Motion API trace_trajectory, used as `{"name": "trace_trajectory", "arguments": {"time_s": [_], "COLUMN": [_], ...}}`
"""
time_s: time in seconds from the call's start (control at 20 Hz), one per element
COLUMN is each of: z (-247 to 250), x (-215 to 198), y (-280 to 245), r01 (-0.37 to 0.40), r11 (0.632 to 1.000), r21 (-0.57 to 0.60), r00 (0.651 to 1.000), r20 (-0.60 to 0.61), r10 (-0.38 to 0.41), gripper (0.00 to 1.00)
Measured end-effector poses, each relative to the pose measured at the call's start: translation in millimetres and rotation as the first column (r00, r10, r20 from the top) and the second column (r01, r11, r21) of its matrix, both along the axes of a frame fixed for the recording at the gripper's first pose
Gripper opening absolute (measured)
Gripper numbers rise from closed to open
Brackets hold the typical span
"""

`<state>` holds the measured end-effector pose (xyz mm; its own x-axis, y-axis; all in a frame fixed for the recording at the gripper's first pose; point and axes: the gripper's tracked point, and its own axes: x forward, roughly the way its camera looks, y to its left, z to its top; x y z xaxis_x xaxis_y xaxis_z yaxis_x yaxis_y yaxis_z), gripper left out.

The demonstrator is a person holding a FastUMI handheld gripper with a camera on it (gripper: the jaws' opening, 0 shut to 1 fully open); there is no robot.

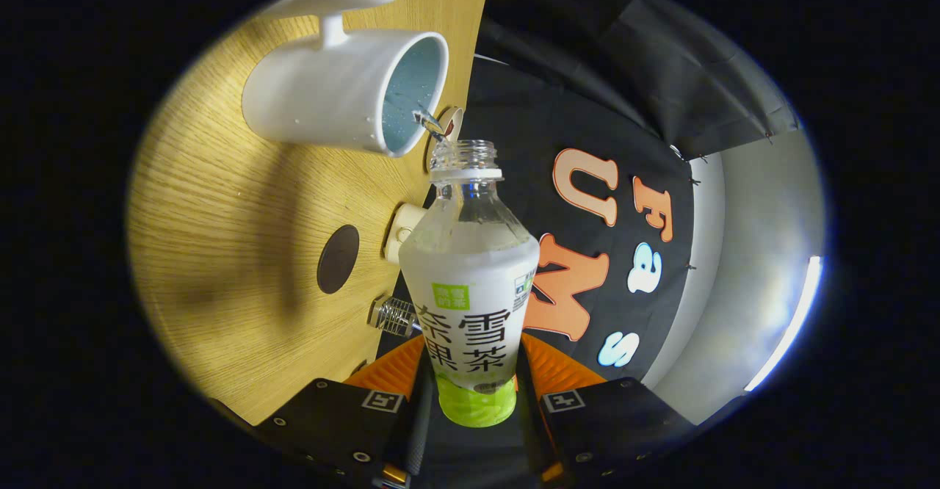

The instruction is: Take the bottle from table, then pour the juice into the cup, finally place the bottle on the coaster

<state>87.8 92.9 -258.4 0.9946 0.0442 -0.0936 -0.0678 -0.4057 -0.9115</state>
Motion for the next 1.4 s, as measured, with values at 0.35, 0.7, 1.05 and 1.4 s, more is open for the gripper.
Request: {"name": "trace_trajectory", "arguments": {"time_s": [0.35, 0.7, 1.05, 1.4], "z": [2.8, 7.3, 12.0, 14.9], "x": [-0.1, -0.3, 0.8, 0.9], "y": [2.8, 9.3, 16.3, 20.8], "r01": [-0.007, -0.032, -0.065, -0.09], "r11": [0.999, 0.996, 0.989, 0.979], "r21": [-0.032, -0.08, -0.13, -0.181], "r00": [1.0, 0.999, 0.998, 0.996], "r20": [-0.014, -0.006, -0.001, -0.008], "r10": [0.006, 0.032, 0.065, 0.09], "gripper": [0.54, 0.54, 0.54, 0.54]}}
